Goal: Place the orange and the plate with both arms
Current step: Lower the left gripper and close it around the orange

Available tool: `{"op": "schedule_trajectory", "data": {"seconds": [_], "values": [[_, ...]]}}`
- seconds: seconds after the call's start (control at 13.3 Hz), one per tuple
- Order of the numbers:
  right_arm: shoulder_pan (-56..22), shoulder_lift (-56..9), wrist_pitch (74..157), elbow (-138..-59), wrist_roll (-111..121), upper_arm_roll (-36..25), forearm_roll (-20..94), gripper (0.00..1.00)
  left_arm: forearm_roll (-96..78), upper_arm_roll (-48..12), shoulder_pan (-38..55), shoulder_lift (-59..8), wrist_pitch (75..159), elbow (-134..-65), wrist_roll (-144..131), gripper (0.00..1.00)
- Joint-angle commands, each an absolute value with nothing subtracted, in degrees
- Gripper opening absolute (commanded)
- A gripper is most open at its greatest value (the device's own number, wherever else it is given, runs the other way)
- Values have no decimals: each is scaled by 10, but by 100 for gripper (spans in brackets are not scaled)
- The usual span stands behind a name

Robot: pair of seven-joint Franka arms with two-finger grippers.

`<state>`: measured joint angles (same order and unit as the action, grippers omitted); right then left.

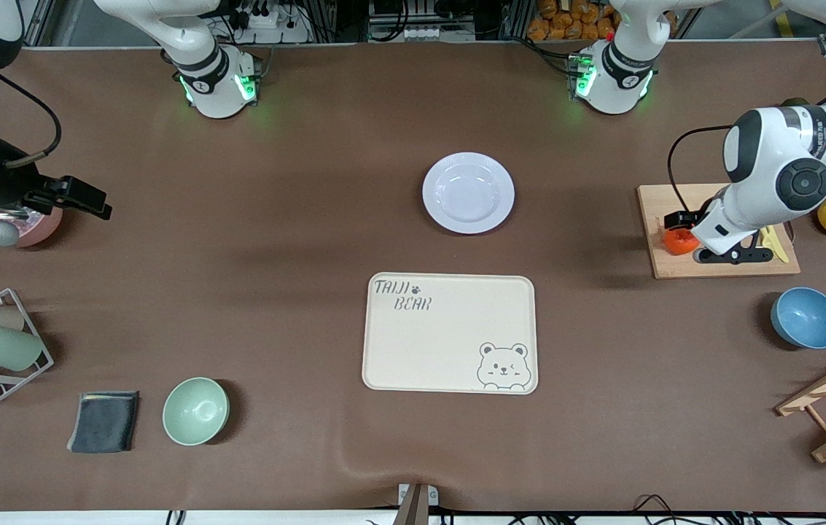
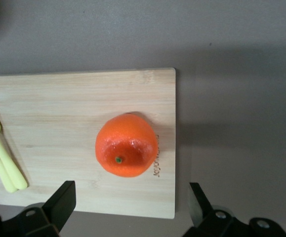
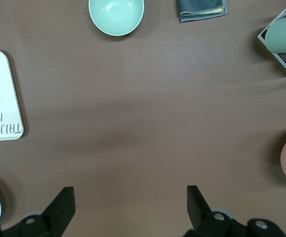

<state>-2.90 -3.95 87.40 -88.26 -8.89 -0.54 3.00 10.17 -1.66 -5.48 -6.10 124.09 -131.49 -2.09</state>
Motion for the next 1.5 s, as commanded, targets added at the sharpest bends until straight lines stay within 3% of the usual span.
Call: {"op": "schedule_trajectory", "data": {"seconds": [0.0,0.3,1.13,1.43], "values": [[-34,-39,875,-884,-96,-7,27,100,117,-22,-81,-76,1271,-1323,3,100],[-34,-39,875,-884,-96,-7,27,100,117,-23,-121,-102,1309,-1332,68,100],[-41,-49,887,-884,-102,-7,28,100,116,-32,-117,-140,1321,-1331,76,100],[-35,-65,891,-885,-102,-8,81,100,117,-33,-117,-163,1346,-1328,107,100]]}}
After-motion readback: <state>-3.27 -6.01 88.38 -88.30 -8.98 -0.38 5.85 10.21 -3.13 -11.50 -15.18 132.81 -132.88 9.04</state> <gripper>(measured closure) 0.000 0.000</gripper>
